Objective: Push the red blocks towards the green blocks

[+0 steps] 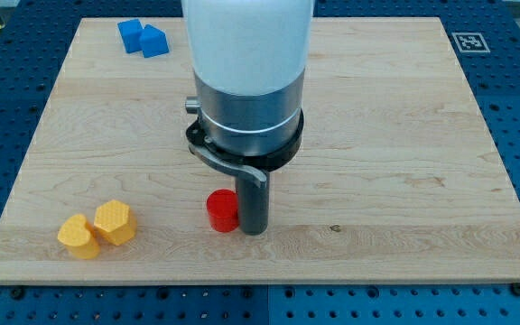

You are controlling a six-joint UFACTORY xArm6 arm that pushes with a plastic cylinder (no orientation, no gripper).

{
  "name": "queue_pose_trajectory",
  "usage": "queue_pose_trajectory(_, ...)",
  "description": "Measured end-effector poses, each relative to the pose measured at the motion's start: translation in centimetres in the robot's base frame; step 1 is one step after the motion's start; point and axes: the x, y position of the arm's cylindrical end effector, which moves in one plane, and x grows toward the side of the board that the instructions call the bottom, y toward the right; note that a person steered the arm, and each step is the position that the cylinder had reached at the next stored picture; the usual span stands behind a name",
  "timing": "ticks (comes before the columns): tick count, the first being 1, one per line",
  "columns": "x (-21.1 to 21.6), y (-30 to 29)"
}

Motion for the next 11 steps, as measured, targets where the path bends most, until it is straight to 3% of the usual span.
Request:
queue_pose_trajectory(1,0.0,3.3)
queue_pose_trajectory(2,3.9,4.2)
queue_pose_trajectory(3,4.8,2.1)
queue_pose_trajectory(5,0.4,-5.4)
queue_pose_trajectory(6,-1.7,-3.3)
queue_pose_trajectory(9,0.1,-1.7)
queue_pose_trajectory(10,-0.2,1.1)
queue_pose_trajectory(11,-1.5,0.3)
